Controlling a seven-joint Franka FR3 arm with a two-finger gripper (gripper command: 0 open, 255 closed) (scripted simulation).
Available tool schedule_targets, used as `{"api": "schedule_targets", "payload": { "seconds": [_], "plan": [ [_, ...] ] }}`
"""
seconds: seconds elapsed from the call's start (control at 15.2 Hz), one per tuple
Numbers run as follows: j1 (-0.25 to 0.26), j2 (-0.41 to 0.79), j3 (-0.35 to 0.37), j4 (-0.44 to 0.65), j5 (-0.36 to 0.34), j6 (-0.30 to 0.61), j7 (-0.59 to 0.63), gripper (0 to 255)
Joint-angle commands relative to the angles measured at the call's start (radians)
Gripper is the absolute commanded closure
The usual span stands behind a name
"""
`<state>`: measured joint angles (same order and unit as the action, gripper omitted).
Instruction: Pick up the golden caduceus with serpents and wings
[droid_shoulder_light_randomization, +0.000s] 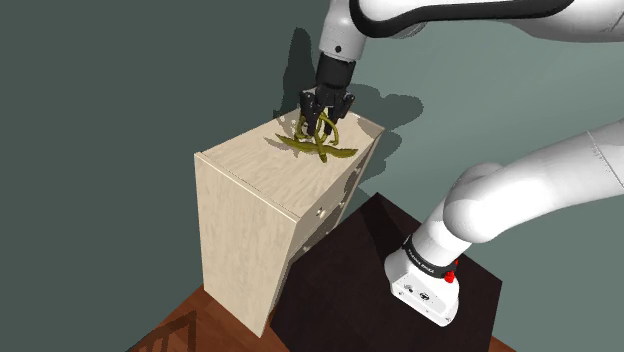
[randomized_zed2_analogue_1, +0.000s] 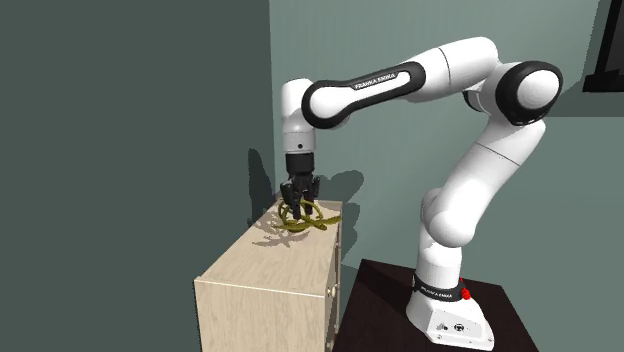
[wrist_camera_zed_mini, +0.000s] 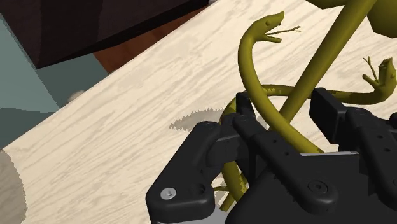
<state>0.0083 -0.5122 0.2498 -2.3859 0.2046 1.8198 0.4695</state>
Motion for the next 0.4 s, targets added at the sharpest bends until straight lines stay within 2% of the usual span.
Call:
{"api": "schedule_targets", "payload": {
  "seconds": [0.0,0.33],
  "plan": [
    [0.000,-0.010,-0.004,0.018,-0.001,-0.028,0.001,255],
    [-0.002,-0.013,-0.009,0.057,-0.005,-0.071,0.004,255]
  ]
}}
